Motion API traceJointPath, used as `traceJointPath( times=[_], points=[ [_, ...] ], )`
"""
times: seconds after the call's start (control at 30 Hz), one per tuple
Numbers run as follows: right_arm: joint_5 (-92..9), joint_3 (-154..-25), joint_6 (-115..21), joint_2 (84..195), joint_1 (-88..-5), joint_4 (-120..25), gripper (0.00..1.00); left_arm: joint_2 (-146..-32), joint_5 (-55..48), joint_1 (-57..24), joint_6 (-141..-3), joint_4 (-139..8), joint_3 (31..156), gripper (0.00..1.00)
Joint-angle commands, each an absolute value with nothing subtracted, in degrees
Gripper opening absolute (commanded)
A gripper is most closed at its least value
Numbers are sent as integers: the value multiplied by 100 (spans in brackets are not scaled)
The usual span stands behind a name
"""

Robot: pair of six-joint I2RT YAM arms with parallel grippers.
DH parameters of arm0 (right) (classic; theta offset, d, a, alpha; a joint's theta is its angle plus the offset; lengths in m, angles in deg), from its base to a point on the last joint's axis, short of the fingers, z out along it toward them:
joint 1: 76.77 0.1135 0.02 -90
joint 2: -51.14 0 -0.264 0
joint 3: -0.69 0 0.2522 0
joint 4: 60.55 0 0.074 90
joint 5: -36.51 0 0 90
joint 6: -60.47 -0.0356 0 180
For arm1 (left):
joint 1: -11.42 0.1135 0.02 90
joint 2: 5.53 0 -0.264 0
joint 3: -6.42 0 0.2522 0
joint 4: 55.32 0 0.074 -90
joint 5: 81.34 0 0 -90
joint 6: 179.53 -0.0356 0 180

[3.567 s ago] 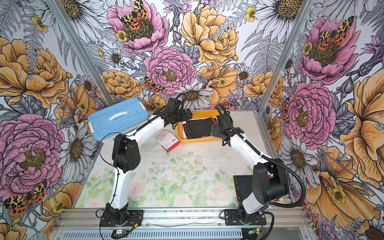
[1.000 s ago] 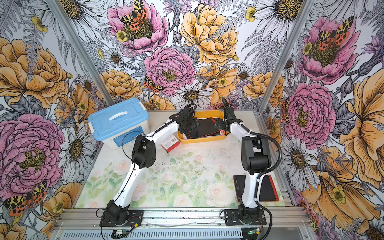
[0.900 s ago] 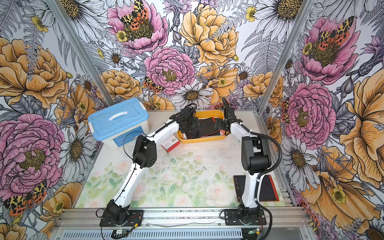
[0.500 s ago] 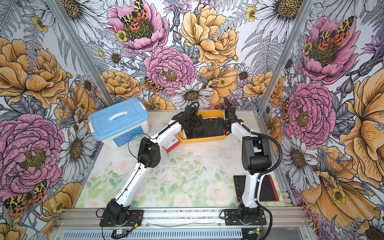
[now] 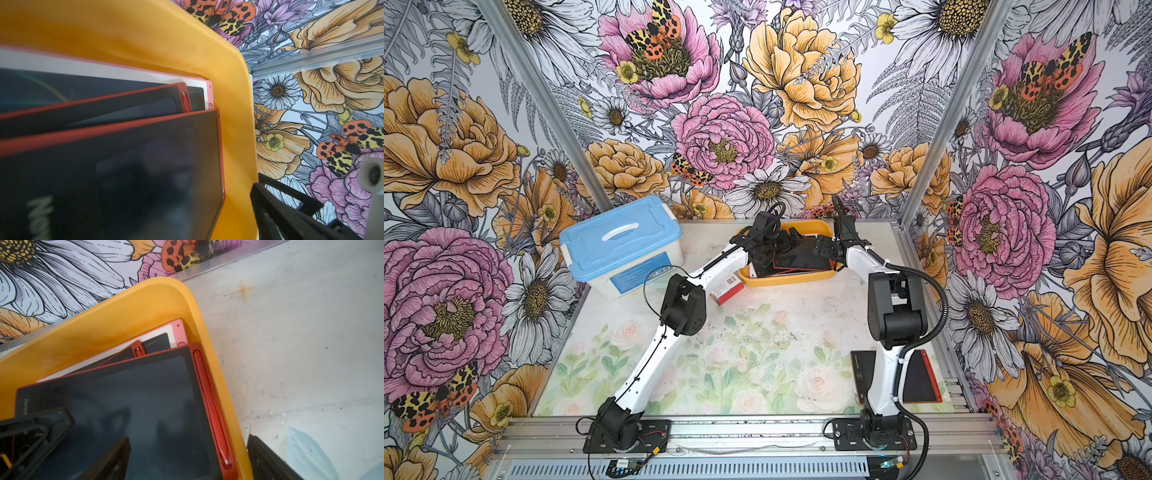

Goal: Take out the writing tablet from the storage box
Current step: Pick up the writing tablet from the storage box.

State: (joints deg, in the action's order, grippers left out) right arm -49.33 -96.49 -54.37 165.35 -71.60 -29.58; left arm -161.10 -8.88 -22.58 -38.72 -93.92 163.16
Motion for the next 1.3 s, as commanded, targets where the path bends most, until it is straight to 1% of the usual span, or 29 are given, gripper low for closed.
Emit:
traceJointPath(
  times=[0.0, 0.27, 0.43, 0.63, 0.7, 0.83, 1.03, 1.17, 1.27],
  points=[
    [-4438, -9512, -5584, 16528, -6991, -3000, 91, -15681, -1385, -2399, -3741, -8701, 16077, 99],
    [-4596, -9330, -5584, 16231, -6994, -3000, 91, -15005, -1270, -2373, -3991, -8730, 15265, 99],
    [-4706, -9141, -5631, 15974, -6992, -3000, 91, -14571, -1080, -2376, -4442, -9164, 14832, 99],
    [-4856, -8860, -5714, 15675, -6948, -2999, 91, -14079, -971, -2371, -4625, -9234, 14093, 97],
    [-4900, -8779, -5730, 15588, -6921, -3010, 91, -13956, -989, -2355, -4667, -9236, 13910, 94],
    [-4993, -8684, -5773, 15457, -6886, -3007, 91, -13792, -947, -2348, -4712, -9237, 13692, 85],
    [-5190, -8569, -5790, 15271, -6852, -3000, 91, -13636, -962, -2297, -4721, -9235, 13487, 70],
    [-5363, -8488, -5778, 15156, -6851, -3006, 91, -13493, -1019, -2252, -4783, -9228, 13350, 63],
    [-5458, -8456, -5773, 15114, -6860, -3000, 91, -13391, -1028, -2251, -4838, -9228, 13282, 54]
  ],
)
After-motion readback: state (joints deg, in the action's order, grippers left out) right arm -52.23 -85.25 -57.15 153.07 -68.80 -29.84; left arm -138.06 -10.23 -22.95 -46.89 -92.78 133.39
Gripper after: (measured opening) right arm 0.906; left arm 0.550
